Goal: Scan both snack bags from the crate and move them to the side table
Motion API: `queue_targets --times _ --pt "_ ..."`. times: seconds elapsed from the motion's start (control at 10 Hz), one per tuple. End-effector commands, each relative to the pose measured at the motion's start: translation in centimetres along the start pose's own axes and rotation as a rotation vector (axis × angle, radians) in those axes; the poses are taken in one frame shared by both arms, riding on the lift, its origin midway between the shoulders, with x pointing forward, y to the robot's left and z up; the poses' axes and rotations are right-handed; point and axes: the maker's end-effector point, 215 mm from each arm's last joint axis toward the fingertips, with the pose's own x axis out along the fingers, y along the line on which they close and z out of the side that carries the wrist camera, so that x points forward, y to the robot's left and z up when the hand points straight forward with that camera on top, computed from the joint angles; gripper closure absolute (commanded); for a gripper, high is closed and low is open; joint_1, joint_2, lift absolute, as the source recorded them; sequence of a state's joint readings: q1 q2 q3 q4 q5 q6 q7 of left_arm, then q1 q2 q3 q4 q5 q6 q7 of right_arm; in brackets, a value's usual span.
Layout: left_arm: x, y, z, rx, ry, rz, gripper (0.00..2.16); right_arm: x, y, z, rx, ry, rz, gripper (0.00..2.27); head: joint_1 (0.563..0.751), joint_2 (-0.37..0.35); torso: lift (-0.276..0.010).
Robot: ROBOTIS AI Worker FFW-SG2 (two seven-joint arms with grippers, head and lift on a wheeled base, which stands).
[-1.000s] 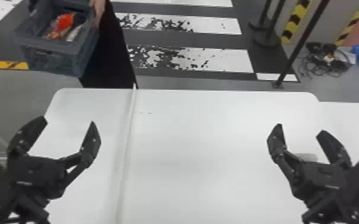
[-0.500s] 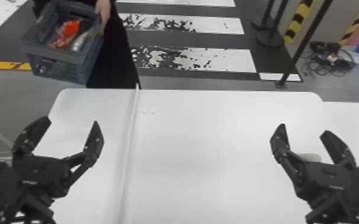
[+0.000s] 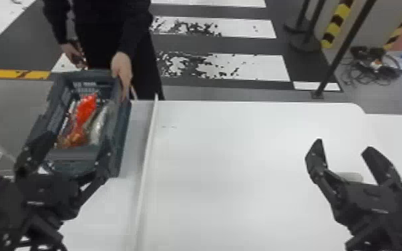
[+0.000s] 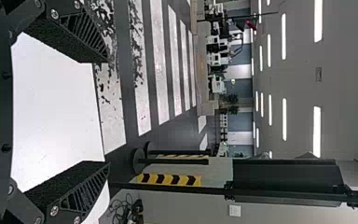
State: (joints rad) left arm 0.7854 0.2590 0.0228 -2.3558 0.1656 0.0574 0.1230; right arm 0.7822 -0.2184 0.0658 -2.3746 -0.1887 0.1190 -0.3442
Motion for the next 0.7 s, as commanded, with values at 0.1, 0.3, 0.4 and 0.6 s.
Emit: queue_targets --times 0.1,0.3,0.4,0.6 --pt "0.0 0.3 -0.9 0.001 0.031 0.003 0.08 0.0 0.2 0.0 0.002 0.001 0.003 0.15 0.695 -0.005 -0.029" --pt "0.1 0.1 -1.2 0.003 0.045 -0.01 0.09 -0.1 0.2 -0.1 0.004 0.002 0.003 0.15 0.695 -0.002 -0.029" --pt "0.1 0.0 -1.4 0.001 0.049 -0.02 0.09 -0.1 0.2 -0.1 0.004 0.002 0.003 0.15 0.695 -0.003 -0.029" --pt "0.5 0.6 -1.9 -0.016 0.068 -0.01 0.08 -0.1 0.2 -0.3 0.003 0.008 0.003 0.15 0.695 -0.004 -0.029"
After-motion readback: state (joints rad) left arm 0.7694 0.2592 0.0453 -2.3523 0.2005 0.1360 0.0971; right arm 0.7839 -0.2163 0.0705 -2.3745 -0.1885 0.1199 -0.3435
